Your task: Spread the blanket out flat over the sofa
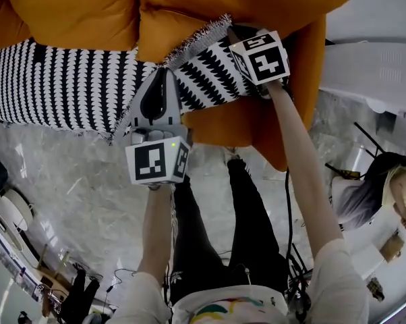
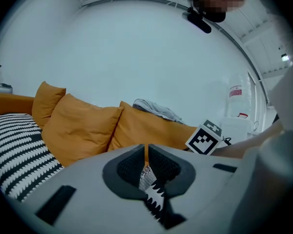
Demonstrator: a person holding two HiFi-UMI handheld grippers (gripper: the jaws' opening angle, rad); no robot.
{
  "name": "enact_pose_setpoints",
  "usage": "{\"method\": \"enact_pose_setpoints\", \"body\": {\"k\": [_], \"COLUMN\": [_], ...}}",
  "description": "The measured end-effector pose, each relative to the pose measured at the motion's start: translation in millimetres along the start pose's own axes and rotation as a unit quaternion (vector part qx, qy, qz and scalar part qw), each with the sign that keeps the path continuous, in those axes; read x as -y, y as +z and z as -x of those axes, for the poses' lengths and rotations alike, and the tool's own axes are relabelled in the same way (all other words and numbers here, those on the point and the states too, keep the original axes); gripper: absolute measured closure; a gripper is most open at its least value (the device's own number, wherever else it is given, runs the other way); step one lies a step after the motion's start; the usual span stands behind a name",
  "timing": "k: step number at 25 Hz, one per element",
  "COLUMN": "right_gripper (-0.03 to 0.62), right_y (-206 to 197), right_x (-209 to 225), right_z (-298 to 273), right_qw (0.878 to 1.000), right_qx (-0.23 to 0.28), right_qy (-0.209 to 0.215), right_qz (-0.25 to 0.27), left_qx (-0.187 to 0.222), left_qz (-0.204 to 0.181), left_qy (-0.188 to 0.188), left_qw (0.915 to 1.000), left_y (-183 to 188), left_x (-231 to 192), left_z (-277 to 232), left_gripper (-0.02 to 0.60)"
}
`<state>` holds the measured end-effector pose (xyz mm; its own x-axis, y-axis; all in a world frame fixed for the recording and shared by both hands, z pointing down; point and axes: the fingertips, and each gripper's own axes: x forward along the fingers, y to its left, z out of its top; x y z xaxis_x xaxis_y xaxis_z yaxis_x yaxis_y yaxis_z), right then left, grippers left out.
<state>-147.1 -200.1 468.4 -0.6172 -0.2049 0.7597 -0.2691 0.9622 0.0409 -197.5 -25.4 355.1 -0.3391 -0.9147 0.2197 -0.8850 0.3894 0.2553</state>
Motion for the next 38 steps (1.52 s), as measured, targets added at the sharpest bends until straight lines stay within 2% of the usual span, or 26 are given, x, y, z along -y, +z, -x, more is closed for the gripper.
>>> {"method": "enact_pose_setpoints", "body": {"k": [4, 9, 12, 15, 19, 24, 27, 38], "right_gripper": [0.58, 0.582, 0.582, 0.582, 0.582, 0.582, 0.582, 0.582], "right_y": [-1, 2, -24, -53, -85, -137, -163, -255], "right_x": [-1, -20, -24, -32, -57, -84, -96, -124], "right_z": [31, 90, 134, 178, 222, 262, 278, 276], "right_qw": [0.999, 0.995, 0.991, 0.987, 0.983, 0.985, 0.985, 0.993], "right_qx": [0.031, 0.072, 0.088, 0.097, 0.099, 0.079, 0.071, 0.028], "right_qy": [-0.032, -0.075, -0.105, -0.131, -0.155, -0.154, -0.153, -0.118], "right_qz": [0.015, 0.008, 0.013, 0.009, 0.0, 0.012, 0.017, 0.012], "left_qx": [-0.002, -0.005, -0.008, -0.008, -0.011, -0.028, -0.032, -0.05], "left_qz": [-0.006, -0.014, -0.02, -0.042, -0.052, -0.041, -0.051, -0.062], "left_qy": [-0.009, -0.043, -0.072, -0.106, -0.126, -0.139, -0.157, -0.179], "left_qw": [0.9999, 0.999, 0.9972, 0.9934, 0.9906, 0.989, 0.9857, 0.9807], "left_y": [3, 19, 17, 16, 11, -10, -19, -57], "left_x": [3, -4, 17, 41, 54, 90, 116, 161], "left_z": [9, 23, 31, 44, 64, 79, 88, 83], "left_gripper": [0.562, 0.562, 0.562, 0.563, 0.563, 0.563, 0.563, 0.563]}}
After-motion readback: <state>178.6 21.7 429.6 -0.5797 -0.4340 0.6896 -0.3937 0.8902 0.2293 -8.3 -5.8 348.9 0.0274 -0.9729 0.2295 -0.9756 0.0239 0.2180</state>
